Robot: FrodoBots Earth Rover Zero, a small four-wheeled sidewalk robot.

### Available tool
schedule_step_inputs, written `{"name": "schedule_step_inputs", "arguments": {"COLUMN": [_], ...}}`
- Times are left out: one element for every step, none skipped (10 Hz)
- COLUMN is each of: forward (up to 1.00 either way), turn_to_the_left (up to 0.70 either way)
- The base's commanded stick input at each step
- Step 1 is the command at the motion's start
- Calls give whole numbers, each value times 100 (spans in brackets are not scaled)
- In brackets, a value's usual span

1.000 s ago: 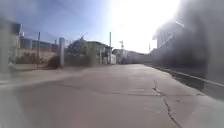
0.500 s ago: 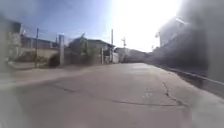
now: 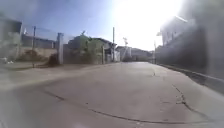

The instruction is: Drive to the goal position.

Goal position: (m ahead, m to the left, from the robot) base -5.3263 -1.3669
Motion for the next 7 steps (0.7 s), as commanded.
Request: {"name": "schedule_step_inputs", "arguments": {"forward": [100, 100, 100, 100, 100, 100, 100], "turn_to_the_left": [-40, -40, -40, -40, -40, -40, -40]}}
